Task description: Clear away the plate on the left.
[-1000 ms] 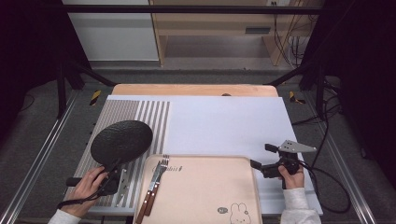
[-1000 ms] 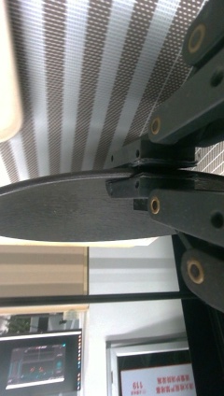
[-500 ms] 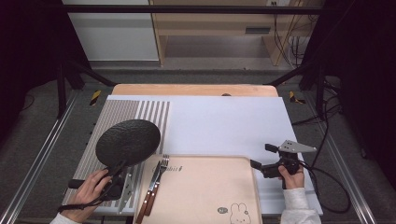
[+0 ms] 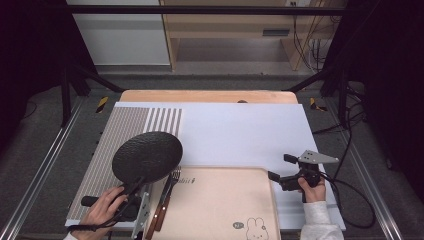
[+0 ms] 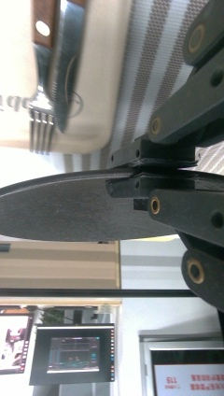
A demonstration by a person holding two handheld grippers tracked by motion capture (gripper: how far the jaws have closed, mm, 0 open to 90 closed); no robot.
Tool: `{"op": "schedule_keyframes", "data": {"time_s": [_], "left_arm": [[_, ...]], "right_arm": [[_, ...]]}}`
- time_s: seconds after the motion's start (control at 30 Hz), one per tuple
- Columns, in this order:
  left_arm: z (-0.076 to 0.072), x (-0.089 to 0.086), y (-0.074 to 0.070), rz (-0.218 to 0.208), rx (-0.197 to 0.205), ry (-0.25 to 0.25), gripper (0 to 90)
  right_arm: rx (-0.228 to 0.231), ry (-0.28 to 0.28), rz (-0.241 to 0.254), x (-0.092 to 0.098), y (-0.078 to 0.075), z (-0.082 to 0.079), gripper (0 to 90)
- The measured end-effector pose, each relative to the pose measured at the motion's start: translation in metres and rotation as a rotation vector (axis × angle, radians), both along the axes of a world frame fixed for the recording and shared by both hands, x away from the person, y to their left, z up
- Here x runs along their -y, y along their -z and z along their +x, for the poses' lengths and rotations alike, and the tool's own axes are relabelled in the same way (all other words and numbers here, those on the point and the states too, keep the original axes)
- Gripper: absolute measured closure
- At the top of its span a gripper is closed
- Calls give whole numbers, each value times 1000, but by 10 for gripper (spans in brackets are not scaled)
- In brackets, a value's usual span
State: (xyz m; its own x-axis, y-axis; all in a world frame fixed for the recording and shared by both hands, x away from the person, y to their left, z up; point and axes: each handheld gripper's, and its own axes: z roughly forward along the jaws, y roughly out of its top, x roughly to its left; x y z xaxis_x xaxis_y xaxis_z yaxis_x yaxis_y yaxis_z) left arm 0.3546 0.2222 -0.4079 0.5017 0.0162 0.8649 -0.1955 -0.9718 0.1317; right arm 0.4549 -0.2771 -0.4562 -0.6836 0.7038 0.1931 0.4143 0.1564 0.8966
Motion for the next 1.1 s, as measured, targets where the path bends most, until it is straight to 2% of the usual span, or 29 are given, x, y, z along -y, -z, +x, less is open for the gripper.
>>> {"op": "schedule_keyframes", "data": {"time_s": [0.3, 0.43, 0.63, 0.7, 1.1], "left_arm": [[-11, 17, -2, -21, -16, 47, 864], [-15, 26, -2, -12, -20, 68, 864], [-19, 39, -7, -23, -17, 101, 865], [-21, 43, -9, -37, -25, 109, 864], [-32, 68, -9, -26, -47, 180, 864]], "right_arm": [[0, 3, 1, 0, 0, 0, 3], [-1, 2, 0, 0, 0, 0, 3], [-1, 2, -1, 0, 0, 0, 3], [0, 2, -1, 0, 0, 0, 3], [0, 2, 1, 0, 0, 0, 3]]}}
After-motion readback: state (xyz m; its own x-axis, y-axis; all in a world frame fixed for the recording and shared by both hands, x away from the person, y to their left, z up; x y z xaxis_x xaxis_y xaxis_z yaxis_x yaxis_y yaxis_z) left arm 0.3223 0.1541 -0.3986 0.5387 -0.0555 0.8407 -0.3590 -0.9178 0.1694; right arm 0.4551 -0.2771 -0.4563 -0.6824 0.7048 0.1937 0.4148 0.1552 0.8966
